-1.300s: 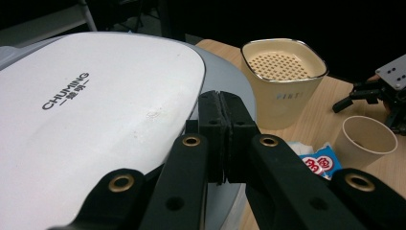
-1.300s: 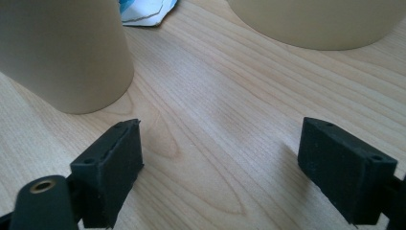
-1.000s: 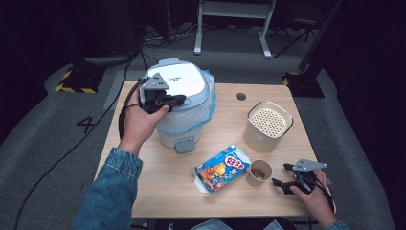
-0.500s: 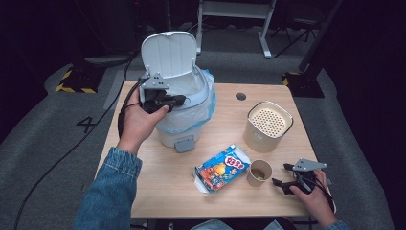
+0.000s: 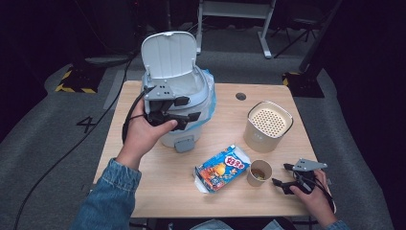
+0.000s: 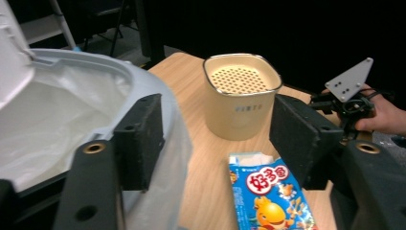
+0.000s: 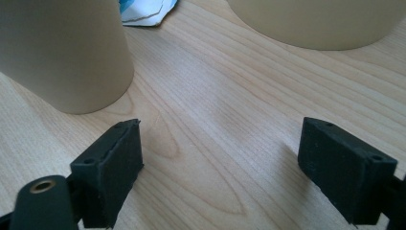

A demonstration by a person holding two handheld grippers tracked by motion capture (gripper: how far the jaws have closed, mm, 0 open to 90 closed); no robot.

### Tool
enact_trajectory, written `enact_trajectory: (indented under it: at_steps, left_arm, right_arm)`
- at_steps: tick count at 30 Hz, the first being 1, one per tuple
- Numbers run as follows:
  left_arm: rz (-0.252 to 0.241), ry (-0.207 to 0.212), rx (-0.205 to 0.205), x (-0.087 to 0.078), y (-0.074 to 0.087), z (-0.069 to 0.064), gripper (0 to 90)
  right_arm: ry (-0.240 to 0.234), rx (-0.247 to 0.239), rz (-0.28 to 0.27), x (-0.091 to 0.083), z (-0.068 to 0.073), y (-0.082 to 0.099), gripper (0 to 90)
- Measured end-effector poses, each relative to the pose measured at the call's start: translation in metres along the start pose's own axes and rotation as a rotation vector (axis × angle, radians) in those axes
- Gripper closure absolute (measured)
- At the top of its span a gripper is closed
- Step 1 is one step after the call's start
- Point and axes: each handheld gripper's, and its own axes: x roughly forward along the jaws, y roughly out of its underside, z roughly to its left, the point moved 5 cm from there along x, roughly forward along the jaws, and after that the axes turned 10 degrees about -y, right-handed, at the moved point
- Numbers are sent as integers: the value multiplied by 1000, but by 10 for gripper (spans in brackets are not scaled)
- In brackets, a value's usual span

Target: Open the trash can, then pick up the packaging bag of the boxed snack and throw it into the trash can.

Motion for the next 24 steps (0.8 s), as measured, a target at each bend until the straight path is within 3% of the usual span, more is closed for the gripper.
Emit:
enact_trajectory:
  at_steps: [1,2,4,11,13,15,24]
  left_arm:
    - [0,0,0,0,0,0,342]
    - [-4,24,8,1,2,-11,333]
    - [2,39,18,2,6,-17,330]
    - [59,49,18,15,27,-32,322]
    - [101,75,11,26,44,-42,324]
    - [112,79,13,29,48,-43,326]
    - [184,115,-41,71,101,-54,330]
  right_arm:
    - [0,0,0,0,0,0,156]
    - [0,0,0,0,0,0,156]
    - [0,0,0,0,0,0,156]
    - [0,0,0,0,0,0,156]
    - [0,0,0,0,0,0,156]
    - [0,0,0,0,0,0,156]
    - [0,0,0,0,0,0,156]
